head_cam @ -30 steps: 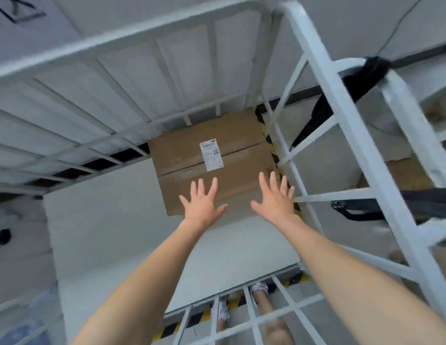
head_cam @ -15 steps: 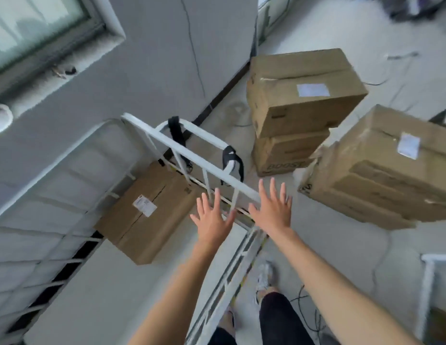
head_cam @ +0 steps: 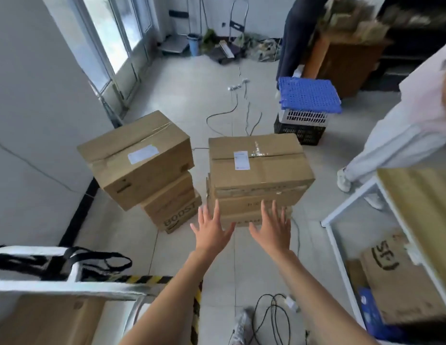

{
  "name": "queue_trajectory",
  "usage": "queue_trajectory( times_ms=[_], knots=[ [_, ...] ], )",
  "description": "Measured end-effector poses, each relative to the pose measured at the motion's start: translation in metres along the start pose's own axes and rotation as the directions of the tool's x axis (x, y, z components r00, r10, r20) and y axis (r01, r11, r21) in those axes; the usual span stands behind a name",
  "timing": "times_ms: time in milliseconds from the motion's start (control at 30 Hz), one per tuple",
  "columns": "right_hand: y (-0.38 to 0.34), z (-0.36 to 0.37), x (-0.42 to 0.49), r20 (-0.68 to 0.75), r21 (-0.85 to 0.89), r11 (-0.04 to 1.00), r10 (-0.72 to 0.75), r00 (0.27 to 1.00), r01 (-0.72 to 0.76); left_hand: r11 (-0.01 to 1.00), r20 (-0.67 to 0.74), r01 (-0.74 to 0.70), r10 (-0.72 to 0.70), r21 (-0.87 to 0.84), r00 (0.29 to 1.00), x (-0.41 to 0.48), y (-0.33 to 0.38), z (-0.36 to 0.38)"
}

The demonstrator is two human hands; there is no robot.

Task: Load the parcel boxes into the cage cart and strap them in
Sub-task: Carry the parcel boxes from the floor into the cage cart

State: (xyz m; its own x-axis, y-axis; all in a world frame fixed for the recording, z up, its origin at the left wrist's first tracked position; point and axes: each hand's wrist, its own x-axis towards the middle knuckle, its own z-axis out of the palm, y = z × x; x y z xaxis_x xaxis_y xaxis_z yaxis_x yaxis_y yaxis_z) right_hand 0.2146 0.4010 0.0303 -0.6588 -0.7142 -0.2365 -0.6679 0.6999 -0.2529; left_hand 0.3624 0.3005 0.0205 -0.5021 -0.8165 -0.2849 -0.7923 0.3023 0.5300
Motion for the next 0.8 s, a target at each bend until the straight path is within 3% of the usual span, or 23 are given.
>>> queue_trajectory(
  times_ms=[333, 700, 800],
  knots=[
    [0.088, -0.028, 0.086, 0.033, 0.130, 0.980, 0.150, 0.988, -0.153, 0.999, 0.085, 0.026, -0.022, -0.048, 0.996, 0.085, 0.085, 0.054],
    [0.112, -0.001, 0.282, 0.157, 0.080, 0.981, 0.165, 0.974, -0.179, 0.965, 0.135, 0.261, -0.257, -0.012, 0.957, 0.262, 0.080, 0.105],
    [0.110, 0.019, 0.336, 0.231, 0.031, 0.987, 0.145, 0.962, -0.157, 0.962, 0.173, 0.269, -0.272, 0.040, 0.947, 0.314, 0.082, 0.124]
  ],
)
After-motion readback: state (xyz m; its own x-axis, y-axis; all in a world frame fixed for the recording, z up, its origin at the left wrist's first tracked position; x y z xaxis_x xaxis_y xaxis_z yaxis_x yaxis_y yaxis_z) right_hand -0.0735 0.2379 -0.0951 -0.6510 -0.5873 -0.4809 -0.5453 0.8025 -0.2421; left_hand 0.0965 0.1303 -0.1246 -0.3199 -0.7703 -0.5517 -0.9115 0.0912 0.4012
